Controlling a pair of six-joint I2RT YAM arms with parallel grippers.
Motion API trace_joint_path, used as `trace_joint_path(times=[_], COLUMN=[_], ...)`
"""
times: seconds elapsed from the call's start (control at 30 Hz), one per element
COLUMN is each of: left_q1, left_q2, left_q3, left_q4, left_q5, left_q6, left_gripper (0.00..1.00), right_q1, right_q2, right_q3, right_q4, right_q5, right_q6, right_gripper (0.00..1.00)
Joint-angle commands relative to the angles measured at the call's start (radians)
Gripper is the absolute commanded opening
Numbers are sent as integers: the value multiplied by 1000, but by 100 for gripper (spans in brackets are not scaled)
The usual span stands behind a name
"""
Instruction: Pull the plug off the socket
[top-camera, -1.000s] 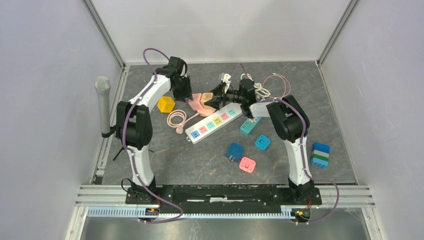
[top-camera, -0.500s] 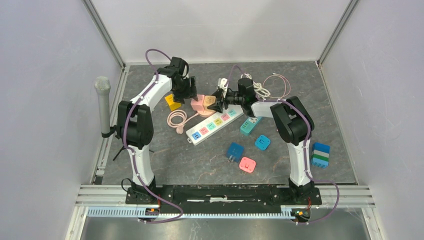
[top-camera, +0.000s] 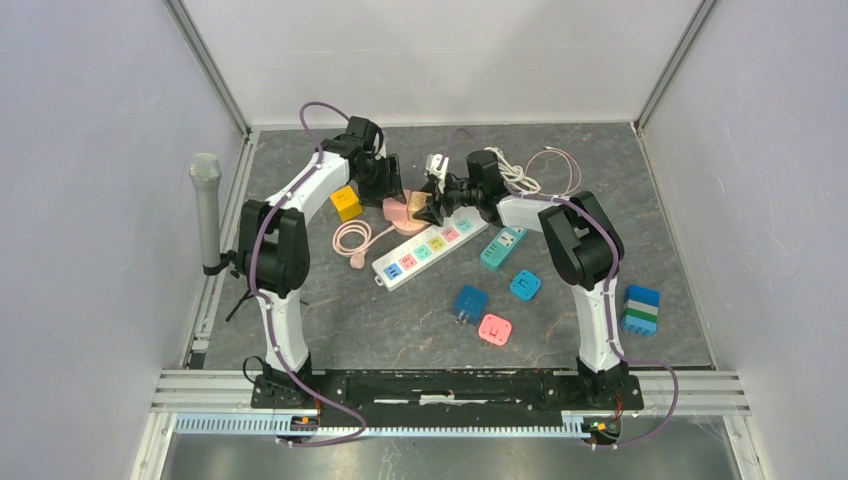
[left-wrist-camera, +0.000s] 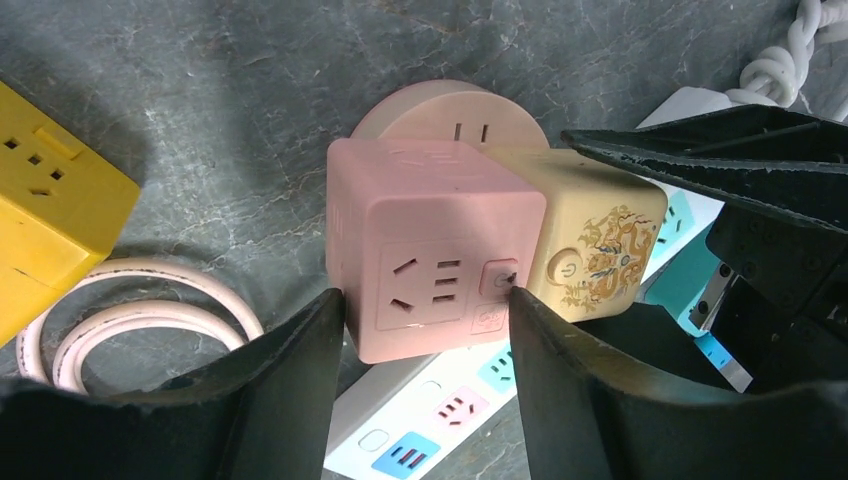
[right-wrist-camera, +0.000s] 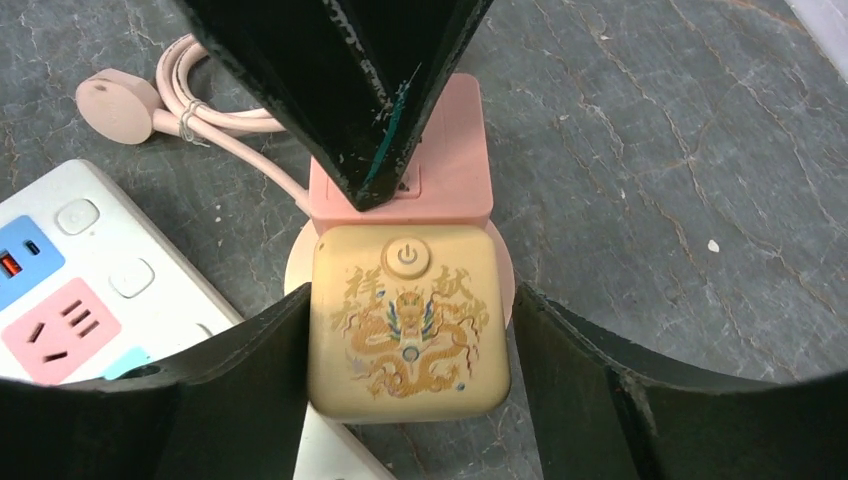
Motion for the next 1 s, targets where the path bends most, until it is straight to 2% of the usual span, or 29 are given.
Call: trace_joint_path(times=[0.0, 0.13, 0.23, 0.33, 0.43, 0.47, 0.63, 0.77, 0.9, 0.97], left_q1=[-5, -5, -5, -4, -5, -5, -8, -14, -24, -28], left_q2=[19, 7, 4, 11, 16, 17, 36, 51, 51, 56], left_q3=[-69, -116, -134, -137, -149, -156, -168, -176, -199, -204], left_q4=[-34, -35, -34, -49, -71, -73, -103, -115, -115, -115], left_q5=[-63, -91, -107, -125, -156, -155, -192, -197, -197, -200], left_q6=[-14, -13, -10, -10, -33, -40, -48, -48, -54, -54], left_gripper=[63, 58, 55, 54, 55, 55, 54, 54, 54, 53], right_q1=[9, 11, 14, 14, 14, 14, 6, -3, -3, 4], right_q2=[25, 20, 22, 10, -22, -32, -42, -33, -10, -9], right_q3=[83, 75, 78, 67, 20, 8, -10, -20, 24, 22], right_q4=[-61, -56, -70, -67, 4, 32, 148, 322, 292, 260], right_q5=[38, 58, 64, 68, 63, 62, -9, -78, -87, -84], right_q6=[-54, -89, -121, -144, -137, -122, -55, 126, 152, 116], right_gripper=[75, 76, 69, 40, 4, 0, 0, 0, 0, 0])
